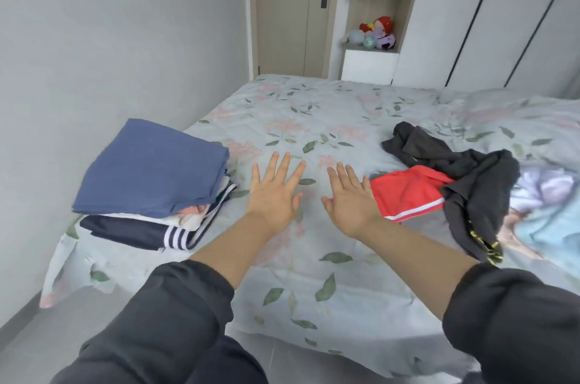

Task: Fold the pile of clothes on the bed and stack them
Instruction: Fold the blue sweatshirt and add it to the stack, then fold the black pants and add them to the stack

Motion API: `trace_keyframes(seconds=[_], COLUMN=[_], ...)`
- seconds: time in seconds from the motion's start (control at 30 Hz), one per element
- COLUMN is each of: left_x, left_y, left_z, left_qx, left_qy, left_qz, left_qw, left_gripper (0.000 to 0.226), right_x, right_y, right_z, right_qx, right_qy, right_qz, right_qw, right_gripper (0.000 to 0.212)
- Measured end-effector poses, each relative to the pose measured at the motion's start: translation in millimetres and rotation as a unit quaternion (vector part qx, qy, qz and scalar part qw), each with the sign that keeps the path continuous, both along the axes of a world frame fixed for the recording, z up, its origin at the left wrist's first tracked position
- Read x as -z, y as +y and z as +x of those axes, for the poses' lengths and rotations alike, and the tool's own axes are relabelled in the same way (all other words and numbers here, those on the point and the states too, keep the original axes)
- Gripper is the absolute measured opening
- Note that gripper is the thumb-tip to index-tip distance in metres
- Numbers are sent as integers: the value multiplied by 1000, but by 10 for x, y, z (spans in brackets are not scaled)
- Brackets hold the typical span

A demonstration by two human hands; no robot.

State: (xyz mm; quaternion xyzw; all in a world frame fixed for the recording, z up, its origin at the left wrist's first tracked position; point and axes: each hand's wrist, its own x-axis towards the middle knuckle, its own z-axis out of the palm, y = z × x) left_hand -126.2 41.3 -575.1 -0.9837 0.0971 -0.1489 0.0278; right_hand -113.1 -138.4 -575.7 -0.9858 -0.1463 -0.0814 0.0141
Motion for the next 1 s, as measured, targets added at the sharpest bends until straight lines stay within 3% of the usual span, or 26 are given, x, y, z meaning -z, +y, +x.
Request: trace_keyframes(seconds=[0.43, 0.73, 1.0], left_x=[308, 1016, 1369], left_y=[-1881, -2219, -2244], left_z=[62, 199, 371], left_qx=[111, 42, 66], left_qy=[0, 136, 69], left_qz=[-65, -122, -145], left_qw=[992, 982, 985], left_gripper=[64, 65, 71], right_x=[246, 616, 716], right_y=[-1989, -2451, -2709], right_z=[-452, -488, 72], right_qx=[209, 280, 312], right_qy=[-7, 18, -10], right_qz=[-5, 78, 152], right_qw=[978, 957, 938], right_gripper=[66, 81, 89])
